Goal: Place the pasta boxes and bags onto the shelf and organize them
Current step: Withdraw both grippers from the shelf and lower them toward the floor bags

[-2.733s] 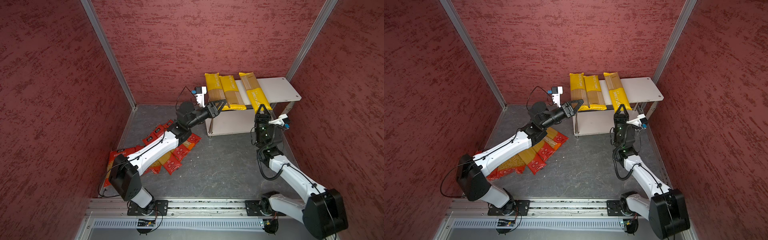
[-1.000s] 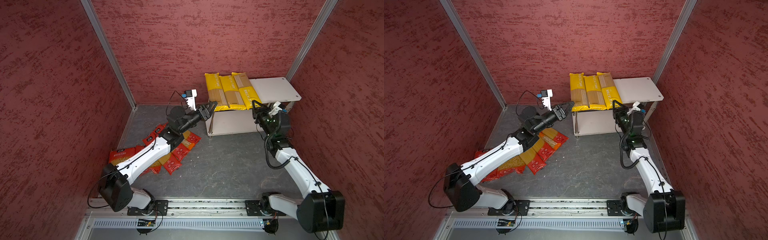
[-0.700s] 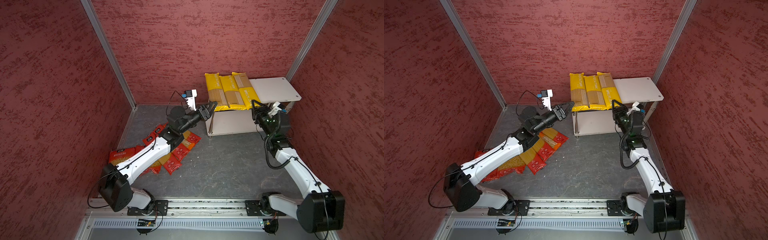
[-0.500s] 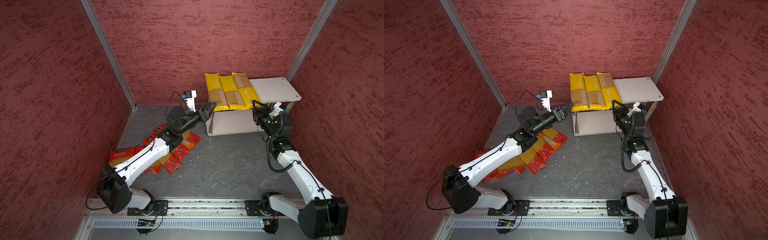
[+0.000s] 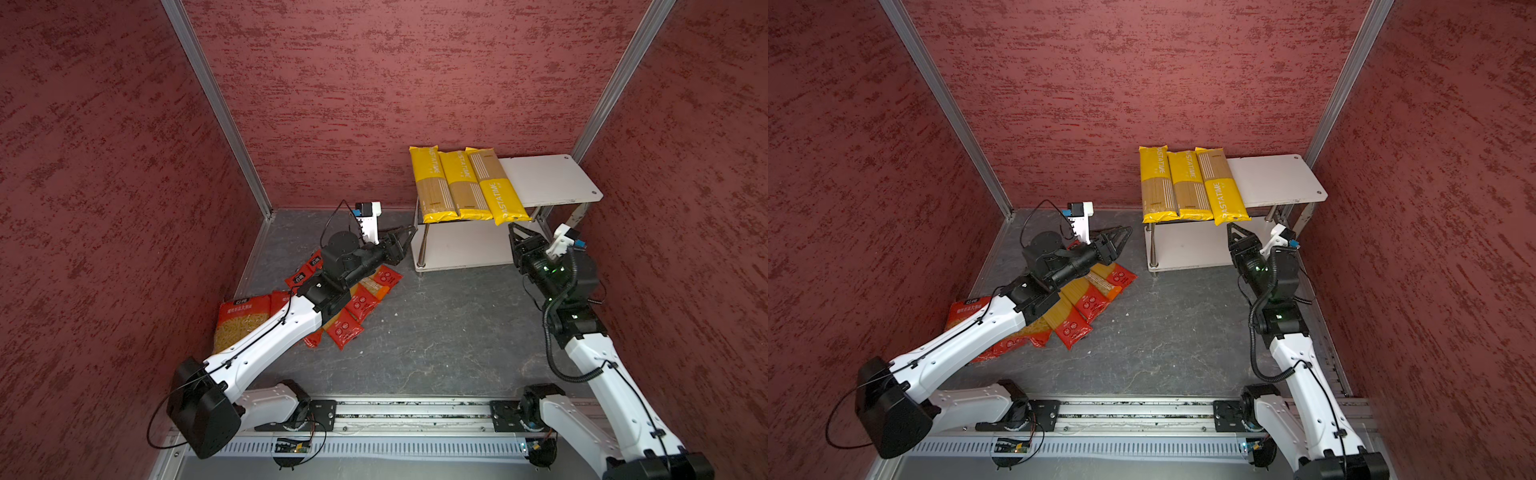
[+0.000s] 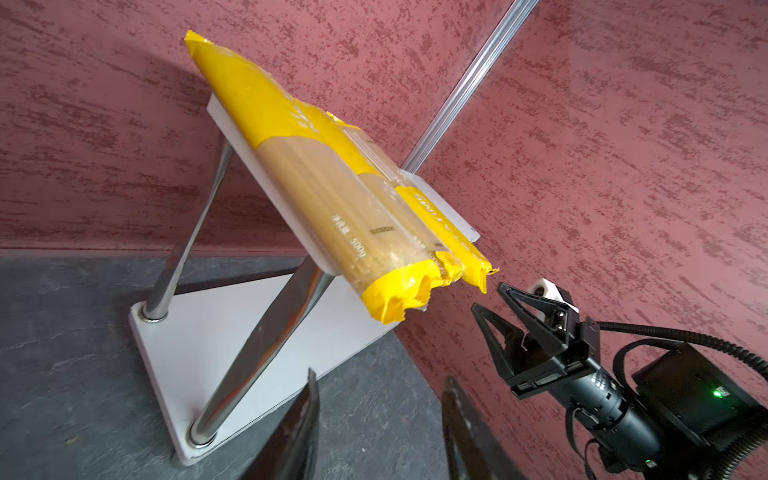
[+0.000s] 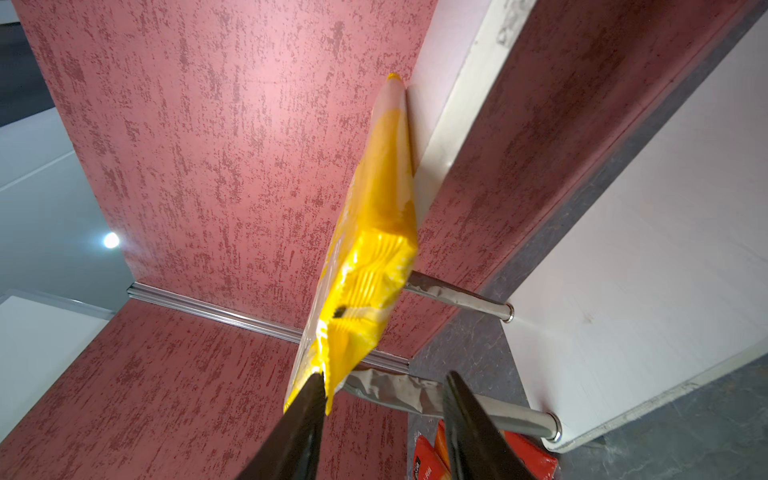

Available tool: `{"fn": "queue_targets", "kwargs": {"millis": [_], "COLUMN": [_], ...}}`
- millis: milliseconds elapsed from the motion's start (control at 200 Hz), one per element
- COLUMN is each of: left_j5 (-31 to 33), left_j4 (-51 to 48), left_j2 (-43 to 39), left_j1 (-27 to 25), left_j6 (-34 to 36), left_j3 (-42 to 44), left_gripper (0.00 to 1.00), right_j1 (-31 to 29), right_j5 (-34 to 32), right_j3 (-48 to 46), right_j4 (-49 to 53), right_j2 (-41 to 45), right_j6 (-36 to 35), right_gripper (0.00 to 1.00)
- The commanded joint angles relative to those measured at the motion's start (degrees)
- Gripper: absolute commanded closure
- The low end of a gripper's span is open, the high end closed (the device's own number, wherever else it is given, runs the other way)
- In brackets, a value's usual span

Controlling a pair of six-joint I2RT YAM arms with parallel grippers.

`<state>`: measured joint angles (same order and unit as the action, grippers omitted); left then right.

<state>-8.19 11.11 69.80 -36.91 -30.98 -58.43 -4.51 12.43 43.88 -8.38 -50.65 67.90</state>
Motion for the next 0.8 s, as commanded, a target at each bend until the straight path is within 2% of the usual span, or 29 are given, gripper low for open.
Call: {"fn": "queue_targets", "kwargs": {"millis": [0, 190, 266, 446, 606, 792], "left_j5": [1.3, 3.1, 4.4, 7.6, 11.4, 15.2], "left_j4": [-1.4, -2.5, -3.6, -7.5, -13.4, -19.5], "left_j2": [-1.5, -3.3, -4.3, -7.3, -10.0, -13.3], "left_j1": [0.3, 0.0, 0.1, -0.2, -0.3, 0.0], "left_j6": [1.3, 1.1, 1.3, 2.2, 1.3, -0.6], "left_j3": [0.5, 3.2, 4.9, 9.5, 13.4, 18.1], "left_gripper": [0.52, 0.52, 0.52, 0.52, 0.52, 0.51], "right_j1": [-0.4, -1.4, -4.1, -15.5, -26.3, -39.0], "right_j5": [1.3, 2.5, 0.7, -6.3, -17.3, -26.4], "right_j3": [0.5, 1.2, 0.6, -3.0, -6.3, -8.2], "right_j4": [0.1, -0.5, 0.5, 2.1, 3.2, 0.9], "right_j2": [0.3, -1.2, -1.2, -1.2, -1.5, -8.6], "right_j6": [-0.6, -1.4, -3.3, -6.7, -8.6, -9.1], "right_gripper": [0.58, 0.71, 0.71, 0.71, 0.7, 0.69]}}
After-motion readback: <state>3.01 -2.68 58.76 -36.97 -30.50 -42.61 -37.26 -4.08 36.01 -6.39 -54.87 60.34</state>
